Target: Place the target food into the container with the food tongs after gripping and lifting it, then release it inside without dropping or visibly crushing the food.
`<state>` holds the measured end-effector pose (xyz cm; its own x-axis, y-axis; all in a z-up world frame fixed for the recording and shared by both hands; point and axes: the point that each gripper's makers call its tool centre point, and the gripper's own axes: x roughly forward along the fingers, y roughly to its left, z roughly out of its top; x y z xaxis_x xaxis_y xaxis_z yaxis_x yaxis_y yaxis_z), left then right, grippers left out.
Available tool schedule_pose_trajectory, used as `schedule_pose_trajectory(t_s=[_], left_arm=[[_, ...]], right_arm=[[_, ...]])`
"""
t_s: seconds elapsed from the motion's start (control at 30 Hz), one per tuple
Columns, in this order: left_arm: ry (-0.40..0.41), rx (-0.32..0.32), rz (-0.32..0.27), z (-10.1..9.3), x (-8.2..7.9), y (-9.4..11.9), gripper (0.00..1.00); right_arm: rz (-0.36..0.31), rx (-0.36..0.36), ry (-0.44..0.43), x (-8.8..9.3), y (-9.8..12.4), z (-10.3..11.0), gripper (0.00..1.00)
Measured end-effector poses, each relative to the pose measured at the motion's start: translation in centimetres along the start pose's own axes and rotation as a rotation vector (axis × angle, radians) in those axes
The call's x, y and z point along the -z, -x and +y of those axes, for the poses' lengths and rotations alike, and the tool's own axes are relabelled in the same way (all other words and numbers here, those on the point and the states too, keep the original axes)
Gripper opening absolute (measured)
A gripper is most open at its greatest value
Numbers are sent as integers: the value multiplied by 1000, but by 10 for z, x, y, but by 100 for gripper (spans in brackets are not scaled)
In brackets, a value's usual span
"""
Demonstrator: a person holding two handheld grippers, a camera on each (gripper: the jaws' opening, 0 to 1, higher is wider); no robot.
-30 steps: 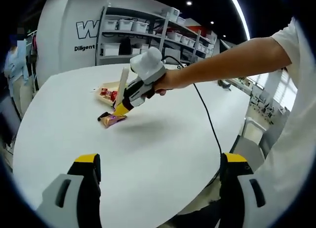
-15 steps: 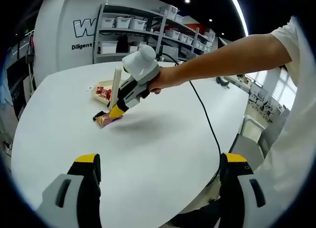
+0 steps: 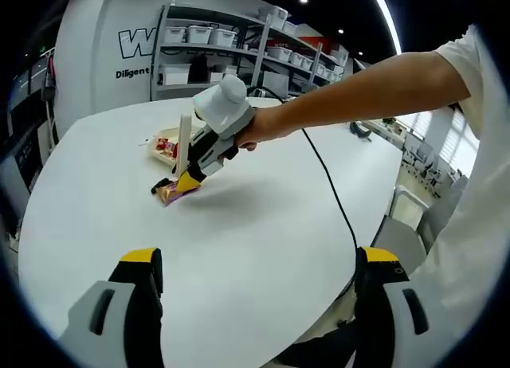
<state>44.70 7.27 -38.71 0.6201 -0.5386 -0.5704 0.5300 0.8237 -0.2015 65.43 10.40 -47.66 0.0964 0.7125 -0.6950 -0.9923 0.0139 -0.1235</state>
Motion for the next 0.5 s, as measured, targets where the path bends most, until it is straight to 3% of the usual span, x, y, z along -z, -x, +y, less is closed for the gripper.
schedule_pose_trajectory(t_s=[0.43, 0.5], left_arm=[[5, 0, 7, 5, 0, -2, 99], [4, -1, 3, 7, -2, -2, 99]], right_arm=[[33, -7, 5, 9, -6, 0, 15], [31, -11, -29, 8, -6, 0, 13]])
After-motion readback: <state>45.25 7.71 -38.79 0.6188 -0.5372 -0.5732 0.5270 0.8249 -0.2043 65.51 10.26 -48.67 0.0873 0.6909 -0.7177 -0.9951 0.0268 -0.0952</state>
